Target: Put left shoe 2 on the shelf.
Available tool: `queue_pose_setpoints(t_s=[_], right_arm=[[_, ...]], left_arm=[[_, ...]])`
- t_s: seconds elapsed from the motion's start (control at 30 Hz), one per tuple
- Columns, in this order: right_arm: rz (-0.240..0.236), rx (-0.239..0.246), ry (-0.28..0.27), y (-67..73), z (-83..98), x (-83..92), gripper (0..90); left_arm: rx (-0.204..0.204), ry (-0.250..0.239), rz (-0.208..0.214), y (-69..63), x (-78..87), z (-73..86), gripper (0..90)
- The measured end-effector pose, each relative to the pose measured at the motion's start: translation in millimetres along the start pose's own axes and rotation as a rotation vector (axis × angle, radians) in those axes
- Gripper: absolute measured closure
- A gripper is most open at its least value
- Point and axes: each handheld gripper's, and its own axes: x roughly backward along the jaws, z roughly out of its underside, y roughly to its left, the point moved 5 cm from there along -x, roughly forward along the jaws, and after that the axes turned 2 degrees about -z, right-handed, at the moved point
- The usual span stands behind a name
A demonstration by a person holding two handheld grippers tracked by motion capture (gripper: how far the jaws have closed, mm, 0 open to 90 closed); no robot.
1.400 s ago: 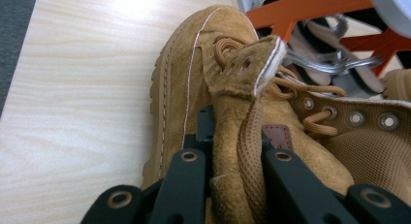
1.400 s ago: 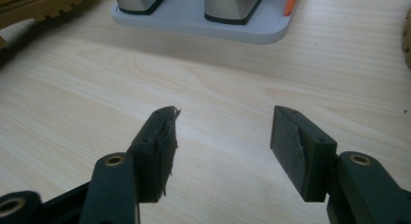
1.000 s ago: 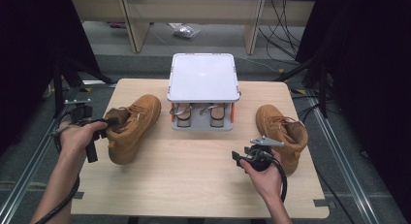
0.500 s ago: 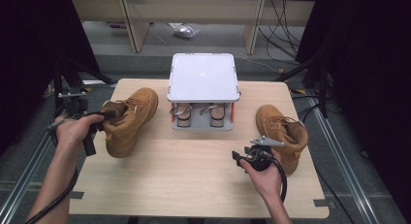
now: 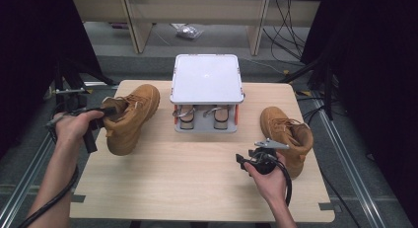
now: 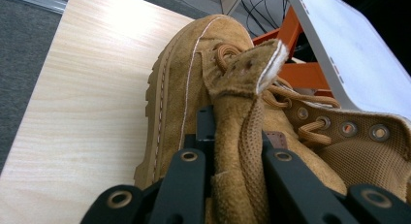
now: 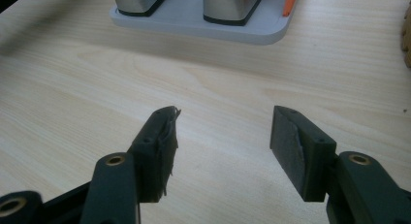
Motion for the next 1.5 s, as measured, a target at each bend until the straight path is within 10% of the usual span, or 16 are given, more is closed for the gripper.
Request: queue_pose_setpoints(t_s=[1.5], right_arm=[[-0.005,0.038,0.001,-0.9,1.3,-2.7,44.2]], left_arm=[[0.039,-0.077,0.037,-19.2,-0.8,-42.4,82.9]])
